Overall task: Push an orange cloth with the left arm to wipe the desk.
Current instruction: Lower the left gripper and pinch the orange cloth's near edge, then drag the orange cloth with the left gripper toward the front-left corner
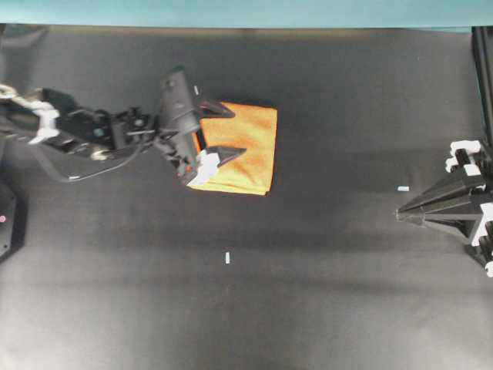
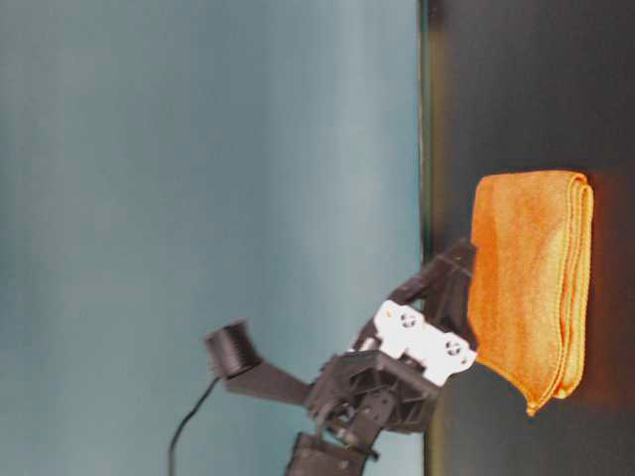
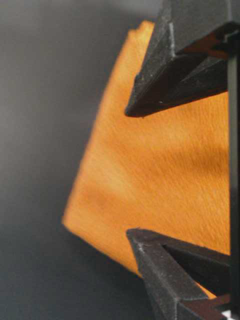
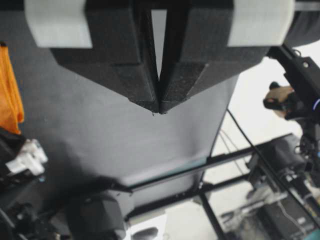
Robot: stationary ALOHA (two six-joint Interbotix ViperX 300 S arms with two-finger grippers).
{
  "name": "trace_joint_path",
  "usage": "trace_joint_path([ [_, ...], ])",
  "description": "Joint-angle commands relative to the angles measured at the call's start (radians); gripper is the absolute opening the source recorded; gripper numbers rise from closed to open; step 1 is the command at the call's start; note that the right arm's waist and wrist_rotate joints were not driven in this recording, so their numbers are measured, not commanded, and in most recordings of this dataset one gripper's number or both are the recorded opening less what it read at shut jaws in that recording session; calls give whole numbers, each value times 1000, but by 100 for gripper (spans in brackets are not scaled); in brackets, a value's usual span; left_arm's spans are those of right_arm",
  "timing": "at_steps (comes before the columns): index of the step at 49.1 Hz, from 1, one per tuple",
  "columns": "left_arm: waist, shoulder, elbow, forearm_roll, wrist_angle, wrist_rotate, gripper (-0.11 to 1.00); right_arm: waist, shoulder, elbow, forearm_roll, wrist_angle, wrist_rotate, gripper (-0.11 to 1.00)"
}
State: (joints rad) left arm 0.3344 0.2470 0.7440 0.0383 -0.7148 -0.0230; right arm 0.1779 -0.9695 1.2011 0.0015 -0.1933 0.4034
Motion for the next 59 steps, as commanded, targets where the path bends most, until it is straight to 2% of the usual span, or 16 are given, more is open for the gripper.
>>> trace_joint_path([
  [1,9,26,-23,5,0,-12,87,0,5,-5,0,0,0,0],
  [17,17,57,-34,5,130,-21,86,0,5,5,-2,0,0,0],
  [31,-5,54,-17,6,135,-17,86,-2,2,12,0,0,0,0],
  [43,-77,37,20,6,141,-11,86,-2,-21,25,0,2,0,0],
  [51,-112,-3,78,6,140,-14,87,-2,-43,32,0,21,2,0],
  [59,-183,-58,143,6,140,-17,87,0,-58,37,0,31,2,0],
])
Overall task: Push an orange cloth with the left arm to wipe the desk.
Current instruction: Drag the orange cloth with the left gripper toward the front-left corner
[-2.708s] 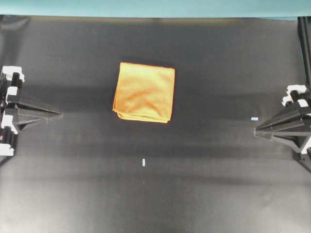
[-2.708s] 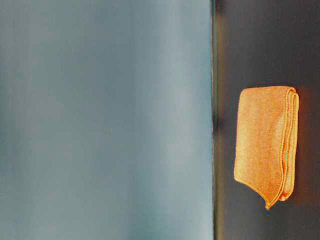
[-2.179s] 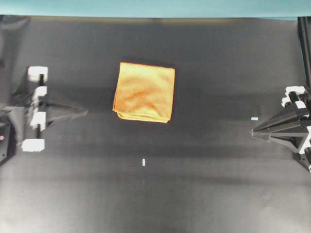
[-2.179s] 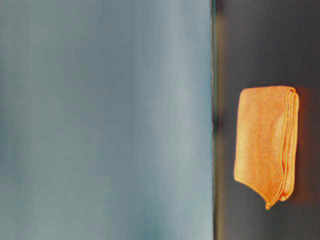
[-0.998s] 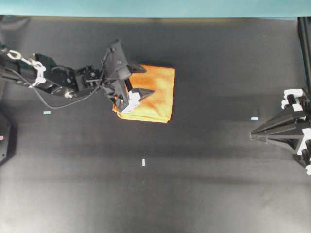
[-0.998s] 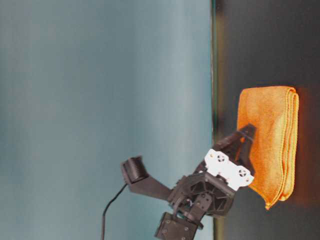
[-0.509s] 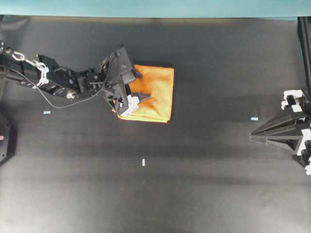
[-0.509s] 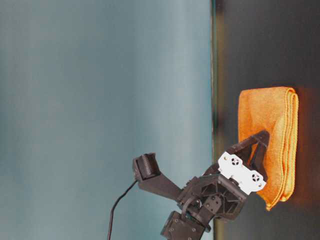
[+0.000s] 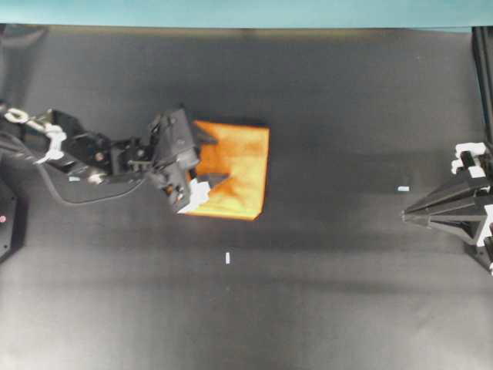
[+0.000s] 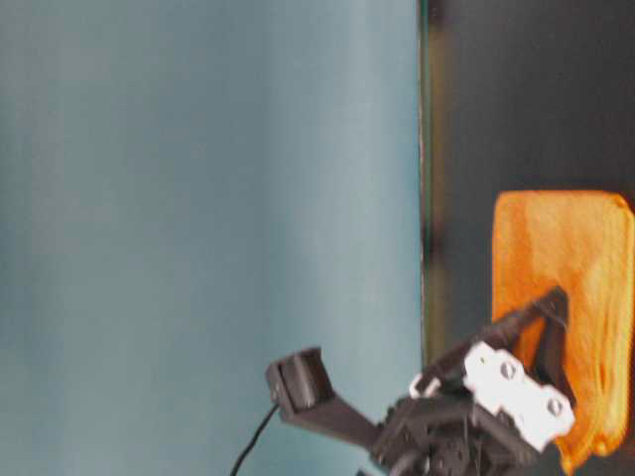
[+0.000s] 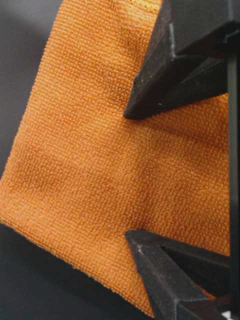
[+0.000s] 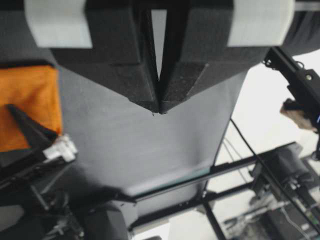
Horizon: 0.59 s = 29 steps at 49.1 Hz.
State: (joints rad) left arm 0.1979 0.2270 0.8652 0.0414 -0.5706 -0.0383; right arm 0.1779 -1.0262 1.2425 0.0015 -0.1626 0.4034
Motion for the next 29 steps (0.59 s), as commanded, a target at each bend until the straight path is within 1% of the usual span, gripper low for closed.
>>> trace_joint_path([
  [1,-57,-43,28,5,-5,-2,87,0,-2,-5,2,2,0,0],
  [7,-123,-66,54,3,-6,-12,87,0,-3,-2,0,0,2,0],
  [19,-262,-69,69,3,-3,-29,86,0,-5,-2,2,2,2,0],
  [29,-376,-69,78,3,-2,-92,87,0,-3,0,2,2,0,0],
])
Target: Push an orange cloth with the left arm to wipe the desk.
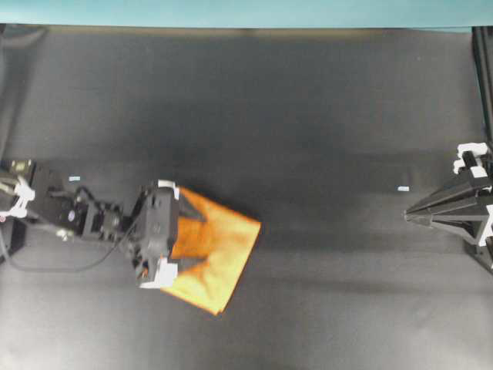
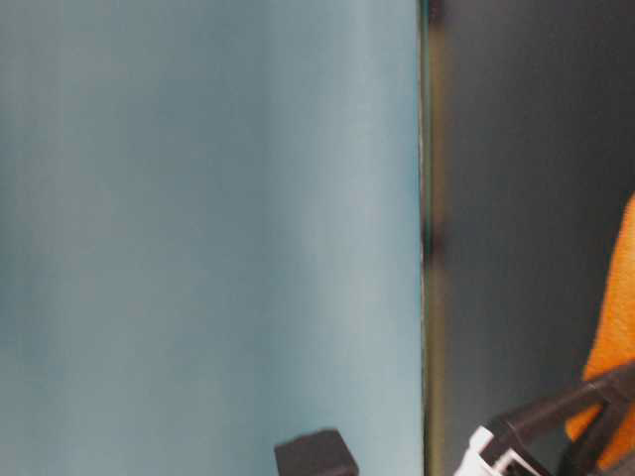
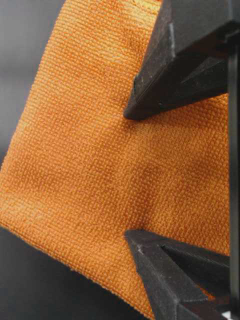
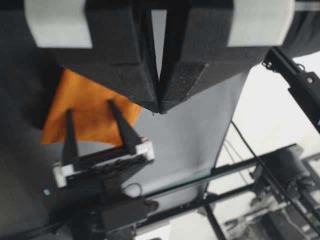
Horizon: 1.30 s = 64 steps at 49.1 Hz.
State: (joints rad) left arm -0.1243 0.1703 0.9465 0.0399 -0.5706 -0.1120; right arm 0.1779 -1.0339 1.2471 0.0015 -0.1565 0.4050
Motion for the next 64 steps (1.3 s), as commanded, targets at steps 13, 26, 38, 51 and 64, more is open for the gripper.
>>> trace_joint_path([
  [13,-225,-12,-12,6,0,-80,86,0,3,-3,2,-5,0,0],
  [26,-370,-9,-40,5,35,-150,86,0,5,-3,2,-5,0,0],
  [38,-373,-8,-52,6,64,-138,86,0,5,-2,2,-5,-2,0],
  [51,-339,-106,-52,5,64,-58,86,-2,5,-2,2,-5,-2,0],
  [64,-334,-311,5,5,77,23,86,0,5,-2,2,-5,-2,0],
])
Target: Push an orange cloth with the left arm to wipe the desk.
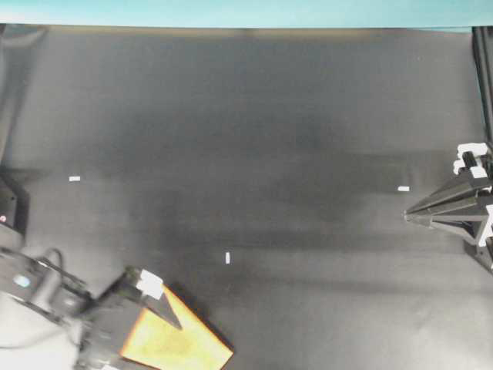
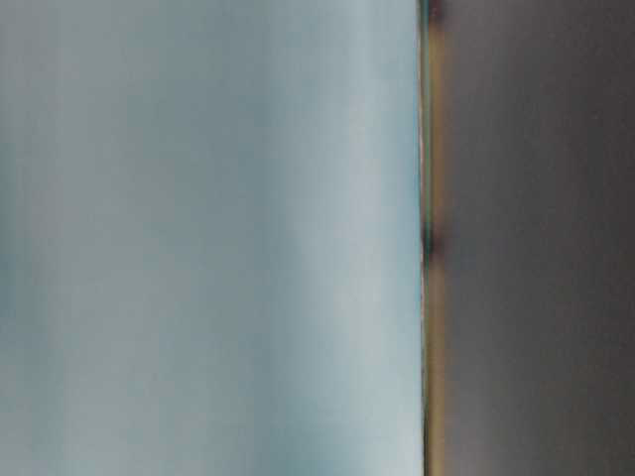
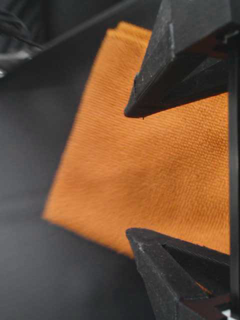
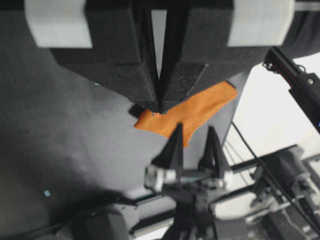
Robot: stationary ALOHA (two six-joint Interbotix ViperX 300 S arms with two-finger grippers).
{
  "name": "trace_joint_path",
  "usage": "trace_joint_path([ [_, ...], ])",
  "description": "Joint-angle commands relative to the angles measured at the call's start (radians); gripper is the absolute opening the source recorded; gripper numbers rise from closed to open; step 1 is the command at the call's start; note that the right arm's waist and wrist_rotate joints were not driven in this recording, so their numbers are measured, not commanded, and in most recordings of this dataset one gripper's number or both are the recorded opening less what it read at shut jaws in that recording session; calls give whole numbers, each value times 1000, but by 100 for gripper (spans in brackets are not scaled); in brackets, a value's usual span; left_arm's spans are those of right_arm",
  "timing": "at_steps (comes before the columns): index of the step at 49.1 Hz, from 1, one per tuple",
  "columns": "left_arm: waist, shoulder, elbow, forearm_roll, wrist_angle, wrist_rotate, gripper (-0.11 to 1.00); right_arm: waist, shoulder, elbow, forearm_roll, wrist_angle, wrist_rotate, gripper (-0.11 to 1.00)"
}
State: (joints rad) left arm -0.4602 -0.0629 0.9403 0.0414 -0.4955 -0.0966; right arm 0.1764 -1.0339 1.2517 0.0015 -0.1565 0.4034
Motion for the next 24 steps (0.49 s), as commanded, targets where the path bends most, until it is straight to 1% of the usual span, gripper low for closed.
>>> trace_joint_path([
  [1,2,-95,18,3,6,8,86,0,5,-5,2,-5,0,0],
  [9,2,-227,84,3,71,5,86,2,5,-3,2,-5,0,0],
  [15,2,-313,126,3,95,2,86,2,5,-2,2,-5,0,0],
  [24,6,-377,153,3,97,5,86,2,5,0,2,-5,0,0],
])
